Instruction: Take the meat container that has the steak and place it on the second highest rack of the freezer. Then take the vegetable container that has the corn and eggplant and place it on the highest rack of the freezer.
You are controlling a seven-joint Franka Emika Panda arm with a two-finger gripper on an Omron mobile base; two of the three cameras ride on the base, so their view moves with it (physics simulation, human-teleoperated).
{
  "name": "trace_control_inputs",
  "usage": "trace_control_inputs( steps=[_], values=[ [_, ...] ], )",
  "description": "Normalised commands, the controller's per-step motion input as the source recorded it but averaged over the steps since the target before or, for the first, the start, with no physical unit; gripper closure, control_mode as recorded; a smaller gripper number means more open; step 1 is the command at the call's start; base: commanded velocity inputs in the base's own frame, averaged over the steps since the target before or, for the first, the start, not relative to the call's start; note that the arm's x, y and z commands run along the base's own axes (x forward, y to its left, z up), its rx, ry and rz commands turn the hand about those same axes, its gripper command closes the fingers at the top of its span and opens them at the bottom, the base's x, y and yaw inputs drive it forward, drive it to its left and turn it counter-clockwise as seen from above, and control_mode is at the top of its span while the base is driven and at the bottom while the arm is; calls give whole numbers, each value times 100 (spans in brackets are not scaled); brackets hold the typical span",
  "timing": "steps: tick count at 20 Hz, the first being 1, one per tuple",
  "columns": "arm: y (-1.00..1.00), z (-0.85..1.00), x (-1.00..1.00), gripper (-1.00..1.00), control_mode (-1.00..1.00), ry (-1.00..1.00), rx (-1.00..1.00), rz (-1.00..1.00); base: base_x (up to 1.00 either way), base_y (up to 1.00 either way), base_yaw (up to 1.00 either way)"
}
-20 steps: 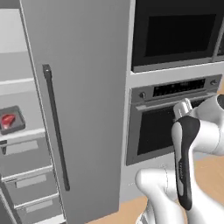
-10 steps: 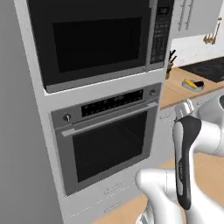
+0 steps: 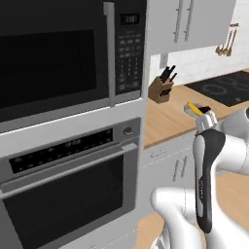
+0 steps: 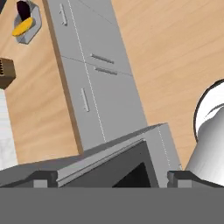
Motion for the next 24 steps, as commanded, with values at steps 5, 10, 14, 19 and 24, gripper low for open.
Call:
trace_control_inputs(
  steps=[5, 10, 14, 19, 24],
  values=[
    [0, 0, 0, -100, 100, 0, 0, 0, 65, -100, 0],
    [0, 0, 0, -100, 100, 0, 0, 0, 97, -100, 11],
    [0, 0, 0, -100, 100, 0, 0, 0, 87, -100, 33],
    [0, 0, 0, -100, 100, 0, 0, 0, 16, -95, 38],
    [0, 0, 0, -100, 100, 0, 0, 0, 1, -6, 37]
  ],
)
